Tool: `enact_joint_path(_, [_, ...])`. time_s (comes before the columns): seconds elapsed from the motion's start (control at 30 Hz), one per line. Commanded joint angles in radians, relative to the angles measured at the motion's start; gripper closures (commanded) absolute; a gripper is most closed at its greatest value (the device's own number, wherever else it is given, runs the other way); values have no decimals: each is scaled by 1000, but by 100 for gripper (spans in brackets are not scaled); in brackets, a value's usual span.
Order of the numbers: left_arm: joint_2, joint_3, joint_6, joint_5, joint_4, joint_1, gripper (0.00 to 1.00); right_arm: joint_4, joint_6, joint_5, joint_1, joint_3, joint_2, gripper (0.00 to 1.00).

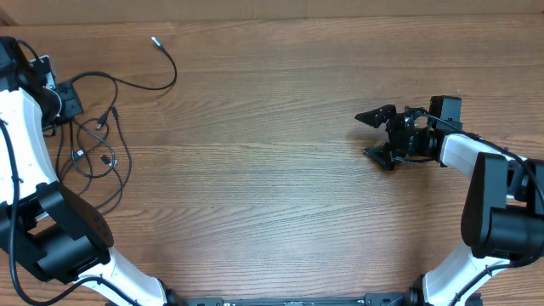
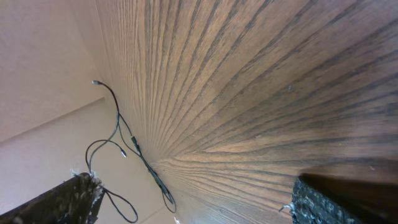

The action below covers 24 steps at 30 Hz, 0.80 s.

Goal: Untangle cables
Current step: 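Carry the black cable far left onto the bundle with the left gripper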

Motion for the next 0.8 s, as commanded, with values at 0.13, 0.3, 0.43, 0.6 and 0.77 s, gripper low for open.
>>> enact_joint_path(0.13, [41,13,-33,-58,-10,2,96,1,-26,114,-7,-18,30,0])
enact_joint_path(0.3, [52,12,-33,-55,-10,3,70,1,-26,114,-7,-18,30,0])
enact_joint_path(0.43, [52,12,-34,-22,-10,2,51,1,-26,114,-7,-18,30,0])
enact_joint_path(0.6, [52,11,-32,92,-5,-3,52,1,-26,114,-7,-18,30,0])
enact_joint_path(0.77, [55,8,-32,203,2,-22,67,1,-26,114,-7,-18,30,0])
